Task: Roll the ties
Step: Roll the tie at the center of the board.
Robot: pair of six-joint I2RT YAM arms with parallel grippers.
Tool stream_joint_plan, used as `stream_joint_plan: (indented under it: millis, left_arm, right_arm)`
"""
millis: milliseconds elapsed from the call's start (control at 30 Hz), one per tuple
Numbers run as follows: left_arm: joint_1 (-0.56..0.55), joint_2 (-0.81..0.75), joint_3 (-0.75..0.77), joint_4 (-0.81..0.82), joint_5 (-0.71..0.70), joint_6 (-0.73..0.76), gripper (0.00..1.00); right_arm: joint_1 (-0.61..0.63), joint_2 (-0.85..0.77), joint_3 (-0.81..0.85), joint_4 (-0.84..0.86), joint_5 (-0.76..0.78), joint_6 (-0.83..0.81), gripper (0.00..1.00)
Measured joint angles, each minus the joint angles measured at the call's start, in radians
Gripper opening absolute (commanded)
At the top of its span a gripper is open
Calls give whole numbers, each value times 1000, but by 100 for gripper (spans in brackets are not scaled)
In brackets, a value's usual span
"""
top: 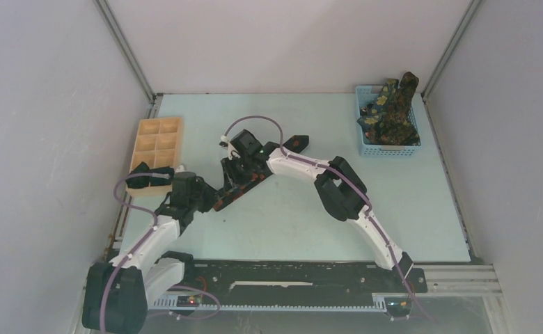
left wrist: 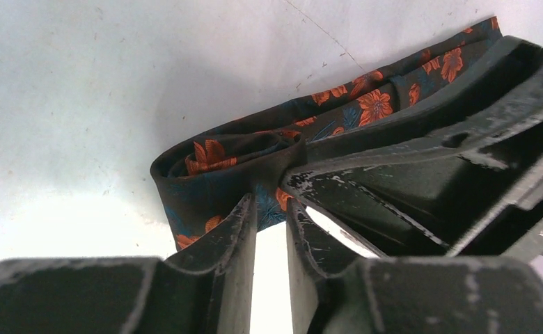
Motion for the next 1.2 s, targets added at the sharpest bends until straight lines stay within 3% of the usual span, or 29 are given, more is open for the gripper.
stream_joint_plan:
  millis: [133,400,600,833,1200]
  left_arm:
    - [0,-8,-2,-3,0,-1,39]
    - [0,-92,0,-75,-11,3,70]
    - [20,-236,14,-185,-72,10,72]
    - [93,-333,-55,-181,-40,13,66]
    - [160,-261,-193,-52,80,-35,61]
  right_arm:
    - [1,21,11,-11,2,0,29]
    - [2,29,23,-15,8,-1,24]
    - [1,36,26,-15,9,-3,23]
    - [-1,43,28,-12,8,-3,21]
    - [-2,44,28,-9,8,0,21]
